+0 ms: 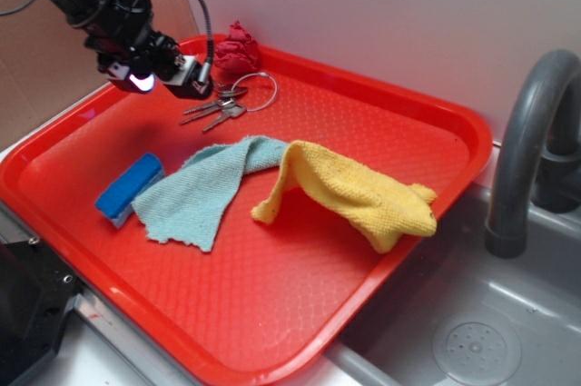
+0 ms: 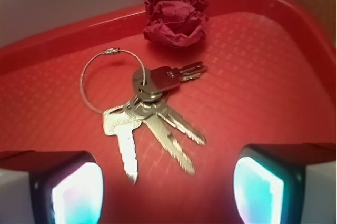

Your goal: Grab the red paper.

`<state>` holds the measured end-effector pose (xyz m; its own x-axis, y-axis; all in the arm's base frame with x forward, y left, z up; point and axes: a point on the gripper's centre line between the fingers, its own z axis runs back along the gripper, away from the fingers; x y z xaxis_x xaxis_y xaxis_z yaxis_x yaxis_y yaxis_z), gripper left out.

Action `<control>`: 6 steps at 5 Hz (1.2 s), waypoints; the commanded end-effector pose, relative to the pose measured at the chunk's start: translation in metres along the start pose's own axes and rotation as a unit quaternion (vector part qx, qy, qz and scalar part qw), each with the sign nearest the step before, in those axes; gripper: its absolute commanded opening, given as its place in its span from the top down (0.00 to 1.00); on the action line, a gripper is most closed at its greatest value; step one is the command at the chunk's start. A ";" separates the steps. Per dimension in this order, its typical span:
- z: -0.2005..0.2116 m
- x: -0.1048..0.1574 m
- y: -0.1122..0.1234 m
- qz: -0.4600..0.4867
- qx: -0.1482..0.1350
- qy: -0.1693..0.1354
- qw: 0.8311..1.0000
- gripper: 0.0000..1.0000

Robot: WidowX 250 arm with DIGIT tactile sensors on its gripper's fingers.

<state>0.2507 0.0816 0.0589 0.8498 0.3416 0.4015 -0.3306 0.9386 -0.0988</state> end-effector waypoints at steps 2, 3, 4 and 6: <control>-0.015 0.048 -0.005 0.011 -0.051 -0.072 0.996 0.00; -0.011 0.069 0.000 0.011 -0.035 -0.088 0.995 0.00; -0.016 0.083 0.011 0.021 -0.034 -0.092 0.995 0.00; -0.047 0.092 0.027 0.027 -0.018 -0.076 0.997 0.00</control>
<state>0.3303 0.1336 0.0344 0.7808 0.3950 0.4840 -0.3610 0.9176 -0.1665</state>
